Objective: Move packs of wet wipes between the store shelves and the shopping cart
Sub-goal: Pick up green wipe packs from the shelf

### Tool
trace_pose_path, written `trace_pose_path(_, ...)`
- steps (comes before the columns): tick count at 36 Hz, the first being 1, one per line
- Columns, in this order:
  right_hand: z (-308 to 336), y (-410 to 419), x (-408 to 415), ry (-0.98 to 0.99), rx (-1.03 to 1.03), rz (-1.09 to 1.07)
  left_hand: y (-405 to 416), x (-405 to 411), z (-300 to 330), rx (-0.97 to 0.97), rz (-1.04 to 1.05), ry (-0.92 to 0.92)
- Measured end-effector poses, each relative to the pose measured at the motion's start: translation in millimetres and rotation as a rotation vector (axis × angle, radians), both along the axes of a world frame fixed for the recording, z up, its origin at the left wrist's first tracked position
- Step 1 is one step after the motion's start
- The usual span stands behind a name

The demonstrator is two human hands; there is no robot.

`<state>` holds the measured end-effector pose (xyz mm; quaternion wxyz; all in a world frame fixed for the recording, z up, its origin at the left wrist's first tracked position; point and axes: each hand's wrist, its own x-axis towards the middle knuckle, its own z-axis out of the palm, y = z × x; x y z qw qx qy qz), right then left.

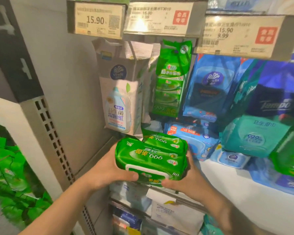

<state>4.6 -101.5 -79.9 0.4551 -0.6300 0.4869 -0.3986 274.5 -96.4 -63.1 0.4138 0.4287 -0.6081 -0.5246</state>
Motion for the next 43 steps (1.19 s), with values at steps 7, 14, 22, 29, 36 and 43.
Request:
trace_pose_path(7, 0, 4, -18, 0.129, 0.027, 0.071, -13, -5, 6, -0.034, -0.168, -0.145)
trace_pose_path(14, -1, 14, -9, 0.115, 0.018, 0.030, -12, -23, 6, -0.028, -0.052, -0.087)
trace_pose_path(22, 22, 23, -28, -0.049, -0.124, -0.022, 19, -44, 27, 0.011, -0.028, 0.025)
trace_pose_path(29, 55, 28, -36, -0.223, 0.098, 0.203, 77, -70, 43, 0.110, 0.226, 0.260)
trace_pose_path(36, 70, 48, -16, -0.250, 0.156, 0.416, 138, -72, 39, 0.181, 0.508, 0.407)
trace_pose_path(43, 56, 74, 46, -0.312, 0.324, 0.621, 207, -37, 34, 0.287, 0.800, 0.407)
